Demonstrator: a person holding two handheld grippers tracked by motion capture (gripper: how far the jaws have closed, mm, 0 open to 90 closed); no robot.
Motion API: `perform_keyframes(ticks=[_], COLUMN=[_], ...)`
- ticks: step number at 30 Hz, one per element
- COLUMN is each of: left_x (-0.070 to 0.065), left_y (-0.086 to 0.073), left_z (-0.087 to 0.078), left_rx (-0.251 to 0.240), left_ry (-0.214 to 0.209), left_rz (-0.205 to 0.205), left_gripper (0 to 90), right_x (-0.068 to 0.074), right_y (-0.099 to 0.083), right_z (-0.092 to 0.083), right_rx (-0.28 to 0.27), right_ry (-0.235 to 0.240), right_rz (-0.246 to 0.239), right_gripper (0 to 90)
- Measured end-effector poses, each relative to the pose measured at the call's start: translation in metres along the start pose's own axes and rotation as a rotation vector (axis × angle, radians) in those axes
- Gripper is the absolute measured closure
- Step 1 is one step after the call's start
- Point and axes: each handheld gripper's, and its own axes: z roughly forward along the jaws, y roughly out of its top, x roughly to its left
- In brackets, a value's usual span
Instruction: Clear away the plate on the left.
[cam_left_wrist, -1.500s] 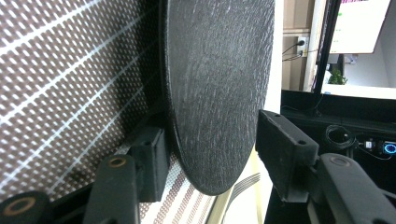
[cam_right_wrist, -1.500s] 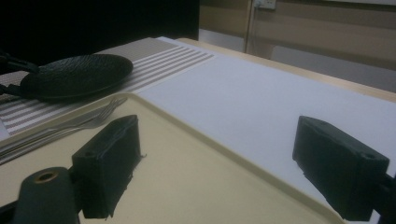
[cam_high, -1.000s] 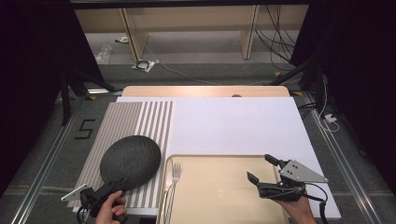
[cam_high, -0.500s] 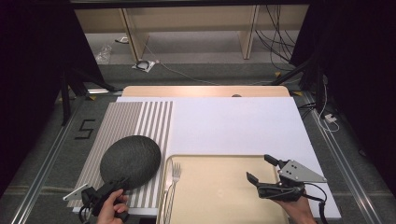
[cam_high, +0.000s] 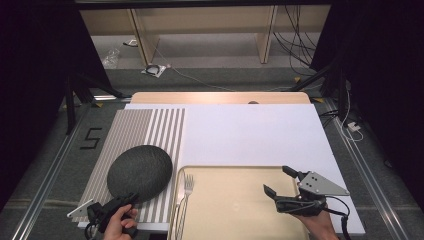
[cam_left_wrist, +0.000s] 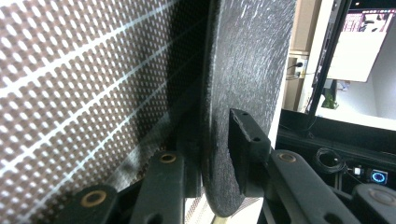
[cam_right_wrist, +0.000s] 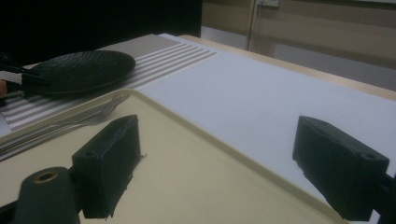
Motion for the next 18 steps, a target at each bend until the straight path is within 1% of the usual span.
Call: perform_keyframes(ticks=[1,3,8,11,14,17,18], left_x=[-0.0003,0.0001,0.0004,0.0008,0.0001,0.0008,0.0004], left_y=[-0.0002,-0.0003,-0.0002,0.0001,0.0,0.0006,0.0005], left_z=[-0.0001,-0.0005,-0.0023,-0.0027,-0.0033,-0.0046,-0.0048], left_rx=[-0.003,-0.004,-0.019,-0.023,-0.029,-0.031,-0.035], left_ry=[0.003,-0.001,-0.036,-0.045,-0.048,-0.068,-0.064], left_rz=[0.007,0.001,-0.004,-0.007,0.004,-0.006,0.002], left_gripper=[75.1,77.5,81.5,82.7,83.3,84.1,84.3], right_x=[0.0,-0.0001,0.0003,0.0001,0.0001,0.0003,0.0003], right_y=[0.0,-0.0001,0.0,0.0,0.0,0.0,0.0], right_z=[0.0,0.0,0.0001,0.0001,0.0001,0.0002,0.0002], right_rx=[0.0,0.001,0.003,0.002,0.003,0.003,0.003], right_ry=[0.0,0.0,0.0,-0.001,0.0,0.001,0.001], right_rz=[0.0,-0.001,-0.002,-0.003,-0.004,-0.004,-0.004], right_gripper=[16.0,16.1,16.1,16.1,16.1,16.1,16.1])
